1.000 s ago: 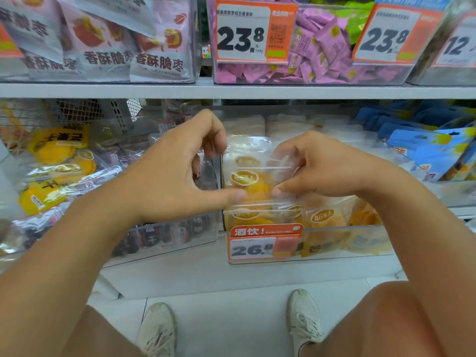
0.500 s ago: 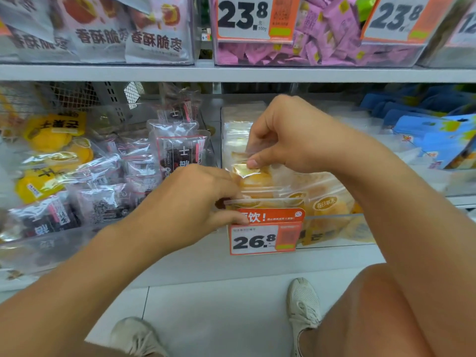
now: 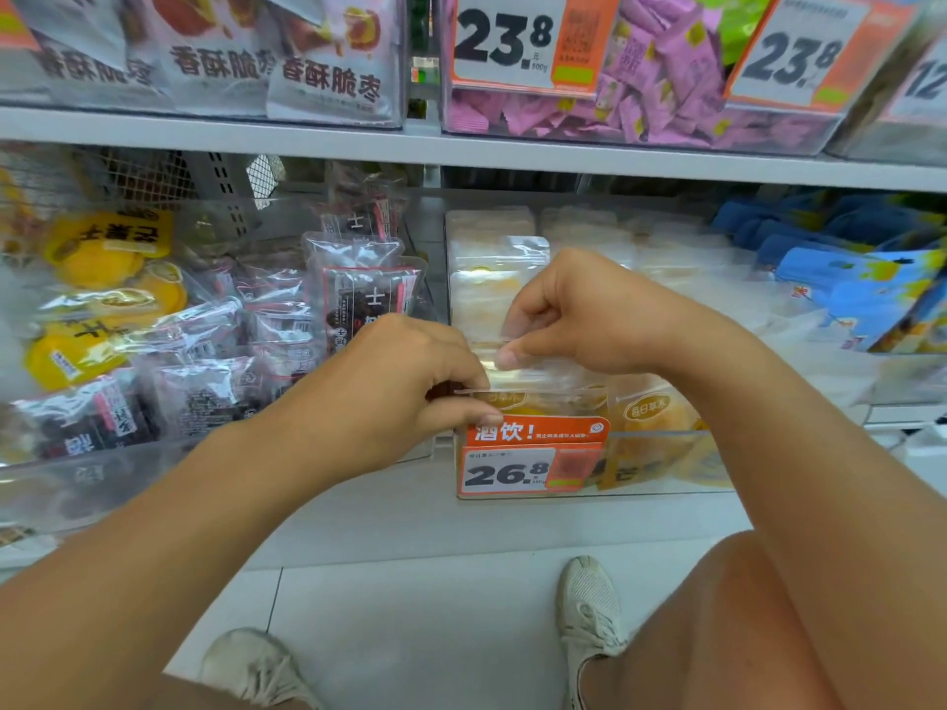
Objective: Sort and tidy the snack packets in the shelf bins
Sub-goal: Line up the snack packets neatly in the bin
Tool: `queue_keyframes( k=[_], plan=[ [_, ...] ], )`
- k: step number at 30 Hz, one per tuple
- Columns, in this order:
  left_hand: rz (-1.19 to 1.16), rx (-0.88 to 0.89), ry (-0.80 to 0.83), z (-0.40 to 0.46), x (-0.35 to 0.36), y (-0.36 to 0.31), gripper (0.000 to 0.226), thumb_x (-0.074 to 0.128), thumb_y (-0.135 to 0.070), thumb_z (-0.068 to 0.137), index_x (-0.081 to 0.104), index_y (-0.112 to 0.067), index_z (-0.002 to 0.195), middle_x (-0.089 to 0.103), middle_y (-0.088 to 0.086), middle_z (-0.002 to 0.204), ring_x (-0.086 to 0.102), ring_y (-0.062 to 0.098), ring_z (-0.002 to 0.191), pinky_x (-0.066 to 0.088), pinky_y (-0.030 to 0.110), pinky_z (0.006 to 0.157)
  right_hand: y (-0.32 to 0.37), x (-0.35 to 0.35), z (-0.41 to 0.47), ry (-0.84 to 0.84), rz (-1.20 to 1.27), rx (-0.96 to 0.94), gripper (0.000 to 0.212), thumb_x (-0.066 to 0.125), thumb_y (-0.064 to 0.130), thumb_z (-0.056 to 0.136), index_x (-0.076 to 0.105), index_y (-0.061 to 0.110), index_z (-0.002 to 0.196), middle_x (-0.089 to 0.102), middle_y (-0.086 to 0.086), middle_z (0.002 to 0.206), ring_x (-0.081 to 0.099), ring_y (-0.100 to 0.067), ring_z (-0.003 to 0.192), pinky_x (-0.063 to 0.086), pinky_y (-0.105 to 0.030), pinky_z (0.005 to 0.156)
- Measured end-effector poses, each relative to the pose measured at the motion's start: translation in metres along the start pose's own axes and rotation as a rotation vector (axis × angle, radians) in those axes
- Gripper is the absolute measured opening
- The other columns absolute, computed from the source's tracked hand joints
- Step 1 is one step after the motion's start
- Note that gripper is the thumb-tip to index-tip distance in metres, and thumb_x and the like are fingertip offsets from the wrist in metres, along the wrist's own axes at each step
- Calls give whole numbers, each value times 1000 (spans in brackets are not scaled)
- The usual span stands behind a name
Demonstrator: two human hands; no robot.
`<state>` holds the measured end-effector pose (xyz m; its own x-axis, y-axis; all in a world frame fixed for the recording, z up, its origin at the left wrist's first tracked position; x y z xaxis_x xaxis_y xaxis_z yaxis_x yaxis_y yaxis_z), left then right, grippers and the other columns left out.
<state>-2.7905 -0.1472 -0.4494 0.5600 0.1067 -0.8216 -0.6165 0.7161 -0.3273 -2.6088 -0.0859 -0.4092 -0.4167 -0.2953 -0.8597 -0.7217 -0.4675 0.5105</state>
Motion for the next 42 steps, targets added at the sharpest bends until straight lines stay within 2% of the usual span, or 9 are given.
queue_keyframes(
  k=[6,11,15,19,22,26,34,39,42],
  plan=[
    [-96,-79,-54,-11,-5,-1,36,78,-50,75,77,-19,94,67,-12,86,63,5,73,51,17,65,20,-25,-17,-408,-108,-160,14,79,36,83,79,25,92,71,13,76,68,-2,71,58,-27,72],
    [-134,-267,-431,-32,-60,5,20,79,-40,79,76,-21,82,69,-15,75,63,12,61,44,13,54,59,-4,-14,-530,-159,-296,6,74,24,87,78,23,82,71,12,70,66,-5,65,57,-29,69],
    [125,-560,-680,-88,-114,64,20,72,-36,90,74,-19,79,68,-7,69,60,9,61,50,26,59,130,40,-9,-299,79,-391,8,72,28,88,76,27,94,72,16,80,66,0,76,53,-17,71],
    [370,-1051,-567,-152,-144,125,23,70,-23,86,73,-16,107,73,7,105,67,28,95,54,38,87,197,105,66,-51,-145,-396,36,63,31,92,62,24,128,66,3,124,59,-17,115,49,-36,98],
    [343,-935,-618,-161,-151,126,32,66,-7,83,70,-14,113,70,8,112,66,25,100,54,39,90,229,147,144,46,-197,-354,58,72,34,82,52,14,132,55,-11,133,49,-32,127,47,-43,100],
    [359,-914,-634,-179,-159,130,30,71,-19,88,69,-16,118,66,3,121,58,24,115,43,32,97,237,161,213,221,-283,-163,132,89,59,57,11,23,157,18,-12,160,21,-39,146,32,-50,116],
    [598,-933,20,-170,-145,132,83,73,-79,60,65,-30,126,51,-9,136,34,23,129,36,41,104,233,146,260,173,-277,-126,123,89,66,46,40,14,145,56,-7,135,62,-27,111,55,-42,93],
    [596,-989,67,-165,-144,142,79,73,-82,55,63,-19,102,55,-4,117,36,26,116,40,40,98,226,131,242,121,-337,-36,60,87,61,60,59,9,74,62,-4,70,60,-21,62,42,-28,51],
    [582,-1017,90,-162,-144,144,73,70,-80,62,65,-15,94,55,-2,122,38,28,115,41,42,96,217,128,236,176,-222,35,57,87,51,68,56,6,84,62,-4,80,66,-20,67,50,-28,54]
  ],
)
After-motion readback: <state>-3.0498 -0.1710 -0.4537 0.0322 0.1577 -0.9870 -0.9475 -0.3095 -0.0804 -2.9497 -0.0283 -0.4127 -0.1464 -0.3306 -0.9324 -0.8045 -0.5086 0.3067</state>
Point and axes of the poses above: each hand's wrist, its own z-axis towards the middle knuckle, its own x-axis out of the palm, y = z × x, the point moved 2 cm from there along z, towards the middle knuckle
